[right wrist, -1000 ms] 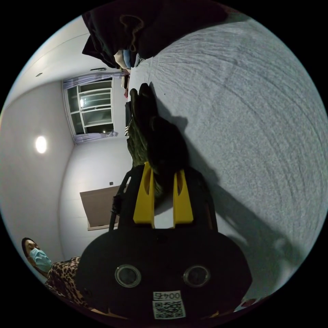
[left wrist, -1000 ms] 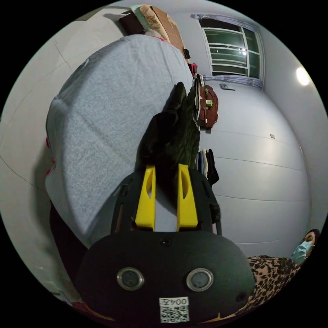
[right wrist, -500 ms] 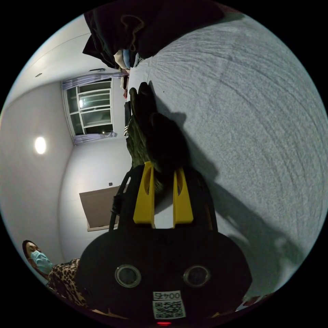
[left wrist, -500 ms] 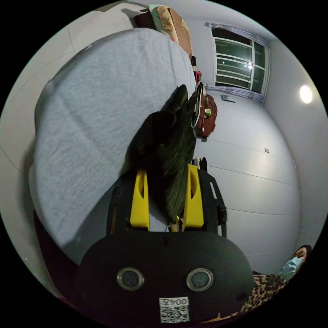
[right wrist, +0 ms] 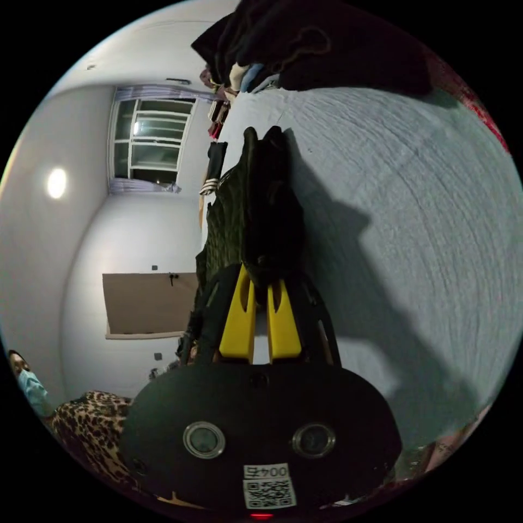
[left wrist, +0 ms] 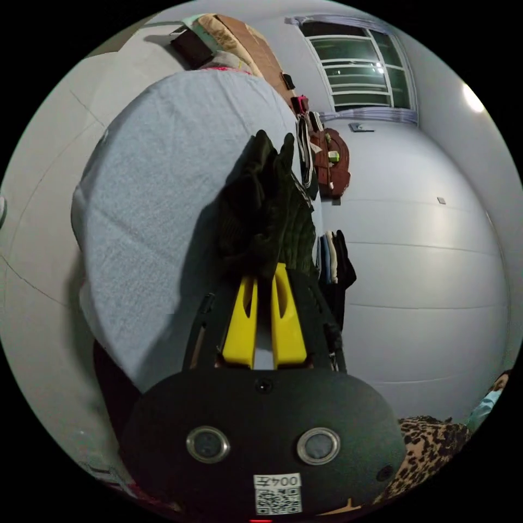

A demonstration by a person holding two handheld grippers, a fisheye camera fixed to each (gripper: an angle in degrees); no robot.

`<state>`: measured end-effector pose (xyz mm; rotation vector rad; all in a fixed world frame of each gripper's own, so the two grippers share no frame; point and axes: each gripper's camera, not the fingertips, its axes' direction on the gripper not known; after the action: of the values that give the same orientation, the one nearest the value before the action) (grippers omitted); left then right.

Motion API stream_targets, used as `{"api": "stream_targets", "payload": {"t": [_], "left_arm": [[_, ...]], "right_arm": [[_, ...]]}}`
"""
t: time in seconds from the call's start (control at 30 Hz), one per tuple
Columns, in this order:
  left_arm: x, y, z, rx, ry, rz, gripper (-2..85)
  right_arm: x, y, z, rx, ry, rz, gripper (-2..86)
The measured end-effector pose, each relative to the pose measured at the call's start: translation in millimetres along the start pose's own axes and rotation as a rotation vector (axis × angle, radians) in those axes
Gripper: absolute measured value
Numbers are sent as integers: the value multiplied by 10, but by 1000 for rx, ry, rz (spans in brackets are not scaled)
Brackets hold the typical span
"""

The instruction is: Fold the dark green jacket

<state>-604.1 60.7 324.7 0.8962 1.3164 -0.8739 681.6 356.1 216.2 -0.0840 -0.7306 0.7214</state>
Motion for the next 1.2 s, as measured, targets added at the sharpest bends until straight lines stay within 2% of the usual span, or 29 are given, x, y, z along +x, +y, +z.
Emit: {"api": "stream_targets", "payload": {"t": [0.17, 0.3, 0.4, 0.57, 0.8, 0.87, 0.97, 1.2], "left_arm": [[-58, 682, 11, -50, -98, 36, 49], [-2, 1076, 54, -49, -90, 51, 43], [260, 1366, 37, -64, -178, 180, 31], [1075, 2015, 284, -42, -458, 582, 11], [1885, 2843, 1484, -128, -651, 987, 7], [2012, 3120, 1916, -214, -727, 1071, 6], [2071, 3420, 2317, -306, -816, 1107, 5], [2250, 3961, 2646, -255, -881, 1174, 17]], "right_arm": [[194, 676, -100, -67, 47, -9, 35], [378, 988, -79, -118, 74, -30, 40], [376, 1024, -111, -143, 57, -54, 47], [252, 1098, -299, -219, 219, -190, 86], [585, 1043, -577, -152, 47, -82, 109], [645, 1013, -575, -171, 20, -65, 112], [705, 996, -562, -193, -28, -33, 114], [747, 912, -454, -258, -75, 3, 121]]}}
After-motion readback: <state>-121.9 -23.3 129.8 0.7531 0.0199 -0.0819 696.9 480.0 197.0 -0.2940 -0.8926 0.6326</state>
